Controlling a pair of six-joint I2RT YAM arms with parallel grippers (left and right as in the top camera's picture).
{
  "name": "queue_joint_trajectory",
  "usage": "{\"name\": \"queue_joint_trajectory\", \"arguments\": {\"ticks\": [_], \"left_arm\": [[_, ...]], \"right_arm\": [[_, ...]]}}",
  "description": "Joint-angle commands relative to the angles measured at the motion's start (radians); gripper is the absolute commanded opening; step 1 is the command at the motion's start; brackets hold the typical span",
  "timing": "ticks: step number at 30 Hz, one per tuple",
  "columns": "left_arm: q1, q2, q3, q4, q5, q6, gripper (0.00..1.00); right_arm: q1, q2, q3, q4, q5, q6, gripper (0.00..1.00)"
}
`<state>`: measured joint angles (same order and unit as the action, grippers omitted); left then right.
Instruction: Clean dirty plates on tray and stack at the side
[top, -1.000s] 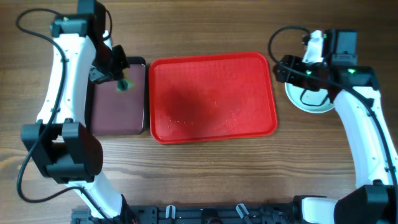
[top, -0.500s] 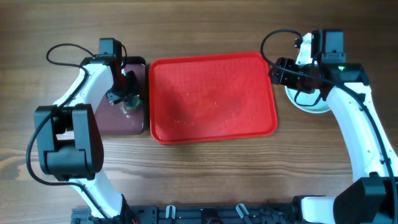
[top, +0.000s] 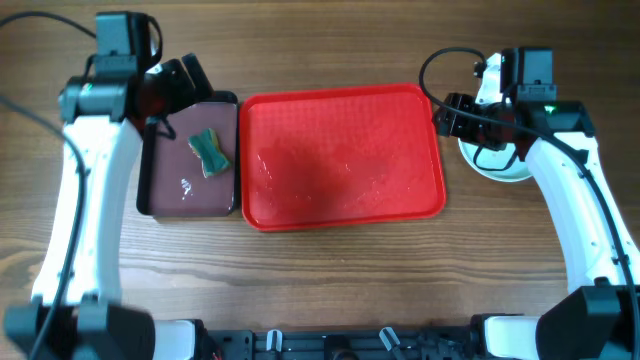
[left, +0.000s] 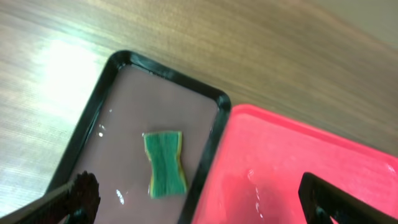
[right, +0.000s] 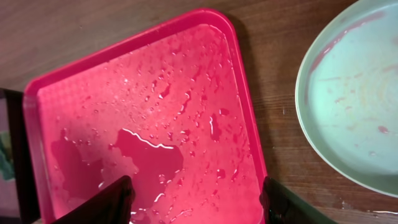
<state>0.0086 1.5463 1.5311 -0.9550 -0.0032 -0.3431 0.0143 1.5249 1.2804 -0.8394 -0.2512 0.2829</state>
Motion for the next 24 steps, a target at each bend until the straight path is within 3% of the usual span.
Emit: {"name": "queue_joint_trajectory", "arguments": {"ticks": [1,7,9,10,15,24], "left_arm": [[0.001,-0.108,0.009,-0.051,-0.017,-0.005,1.00],[0.001,-0.138,0.009,-0.095,-0.017,-0.005,1.00],[0.001,-0.138,0.009,-0.094,-0.017,-0.006,1.00],[0.001,-0.138,0.009,-0.094,-0.017,-0.005,1.00],[0.001,-0.138,0.009,-0.094,-0.017,-0.005,1.00],[0.001,-0.138,0.009,-0.094,-0.017,-0.005,1.00]], "right_arm": [[0.002,-0.114,0.100,-0.030,-0.018,-0.022,0.65],[0.002,-0.362,0.126,-0.056,-0.019,-0.021,0.67],[0.002,-0.464,0.126,-0.085,-0.019,-0.021,0.82],[0.002,-0.498,0.126,-0.098,-0.019,-0.020,1.00],[0.002,-0.646,0.126,-0.127,-0.019,0.011,1.00],[0.002,-0.665,0.125,-0.291,0.011,0.006,1.00]]}}
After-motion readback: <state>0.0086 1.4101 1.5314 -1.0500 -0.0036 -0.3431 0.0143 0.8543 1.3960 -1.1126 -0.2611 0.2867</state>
